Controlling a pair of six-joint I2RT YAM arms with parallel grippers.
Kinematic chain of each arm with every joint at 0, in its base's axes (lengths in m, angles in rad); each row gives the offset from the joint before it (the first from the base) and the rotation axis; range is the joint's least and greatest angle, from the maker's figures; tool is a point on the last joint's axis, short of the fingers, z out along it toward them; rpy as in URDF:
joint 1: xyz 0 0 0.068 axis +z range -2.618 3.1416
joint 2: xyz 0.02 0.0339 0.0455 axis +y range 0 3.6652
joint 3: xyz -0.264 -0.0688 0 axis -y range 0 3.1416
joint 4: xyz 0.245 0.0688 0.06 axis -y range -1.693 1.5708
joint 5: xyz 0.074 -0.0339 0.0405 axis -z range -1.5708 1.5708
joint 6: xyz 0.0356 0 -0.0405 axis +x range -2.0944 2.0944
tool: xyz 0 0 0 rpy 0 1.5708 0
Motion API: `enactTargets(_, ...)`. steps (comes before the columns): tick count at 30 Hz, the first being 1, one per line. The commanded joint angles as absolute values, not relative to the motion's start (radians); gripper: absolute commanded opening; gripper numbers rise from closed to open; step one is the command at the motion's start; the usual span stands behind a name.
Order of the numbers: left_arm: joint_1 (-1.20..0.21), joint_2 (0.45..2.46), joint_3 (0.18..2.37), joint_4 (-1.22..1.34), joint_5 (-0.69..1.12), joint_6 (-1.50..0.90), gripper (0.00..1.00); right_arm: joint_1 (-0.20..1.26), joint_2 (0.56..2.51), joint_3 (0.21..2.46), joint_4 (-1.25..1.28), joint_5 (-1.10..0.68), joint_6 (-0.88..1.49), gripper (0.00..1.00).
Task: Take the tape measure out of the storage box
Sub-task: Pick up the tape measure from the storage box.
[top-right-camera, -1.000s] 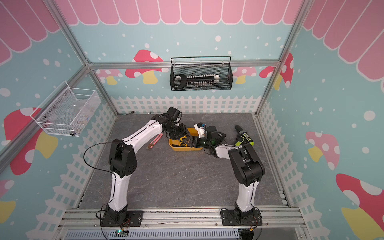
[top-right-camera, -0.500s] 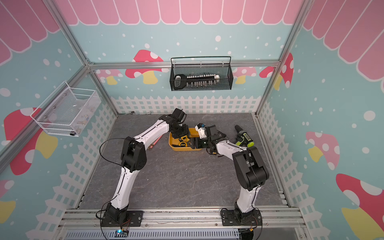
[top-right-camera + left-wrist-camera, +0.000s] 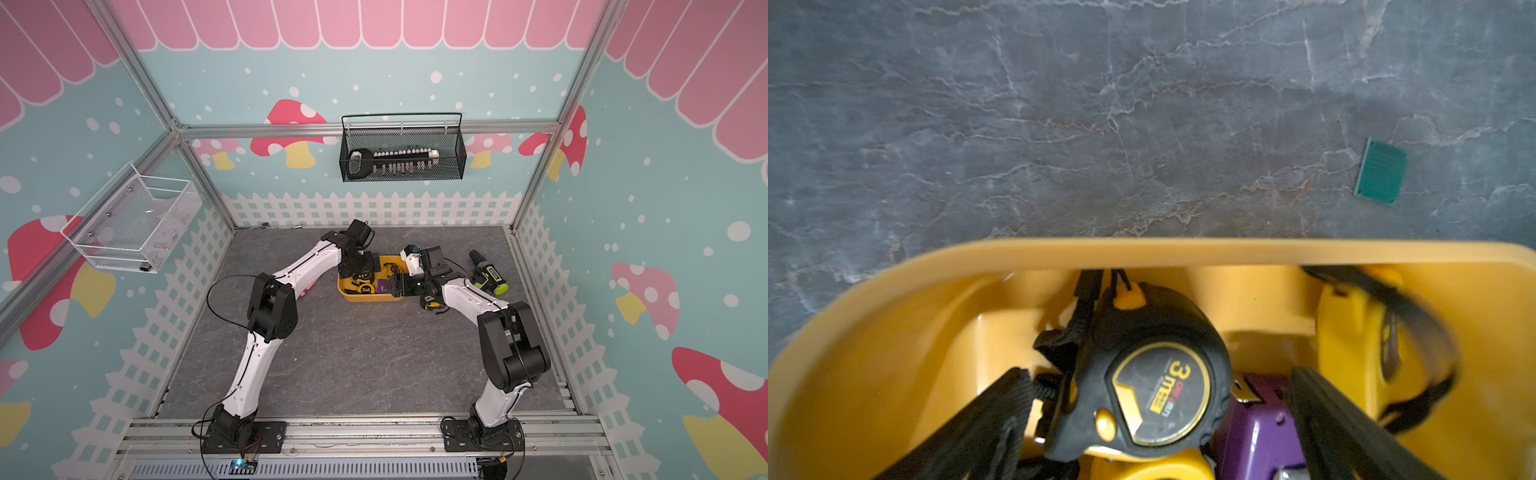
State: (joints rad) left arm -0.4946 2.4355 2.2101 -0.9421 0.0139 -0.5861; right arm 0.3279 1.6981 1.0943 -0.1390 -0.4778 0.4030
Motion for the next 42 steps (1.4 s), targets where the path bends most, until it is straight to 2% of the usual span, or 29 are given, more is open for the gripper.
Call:
enactTargets(1,-0.482,2.418,2.212,-0.957,-0.013,-0.544,0.99,0.322,1.675,1.123,-0.168,-0.472,0.391,0.81)
enactTargets(13,-0.496,2.518,2.296,-1.016,0.023,-0.36,0.99,0.313,1.683,1.137,-0.17,-0.514,0.417,0.82)
enactTargets(20,-0.511,2.616,2.44,-1.103,-0.017,-0.311,0.98,0.313,1.682,1.125,-0.162,-0.522,0.434,0.82)
enactTargets(21,-0.511,2.627,2.456,-1.117,-0.028,-0.308,0.97,0.313,1.68,1.122,-0.162,-0.523,0.436,0.82)
enactTargets(23,-0.509,2.643,2.481,-1.141,-0.037,-0.311,0.88,0.313,1.677,1.115,-0.157,-0.527,0.437,0.82)
enactTargets(27,-0.506,2.63,2.476,-1.146,-0.019,-0.343,0.59,0.313,1.676,1.091,-0.143,-0.527,0.44,0.82)
enactTargets(29,-0.5,2.604,2.469,-1.142,0.018,-0.392,0.5,0.313,1.678,1.076,-0.128,-0.533,0.447,0.81)
enactTargets(32,-0.488,2.525,2.424,-1.103,0.101,-0.513,0.47,0.314,1.686,1.03,-0.044,-0.554,0.487,0.81)
enactTargets(37,-0.483,2.316,2.207,-0.899,0.207,-0.715,0.47,0.346,1.733,1.01,0.126,-0.571,0.568,0.81)
enactTargets(42,-0.48,2.232,2.141,-0.856,0.281,-0.807,0.47,0.381,1.786,1.03,0.294,-0.579,0.623,0.81)
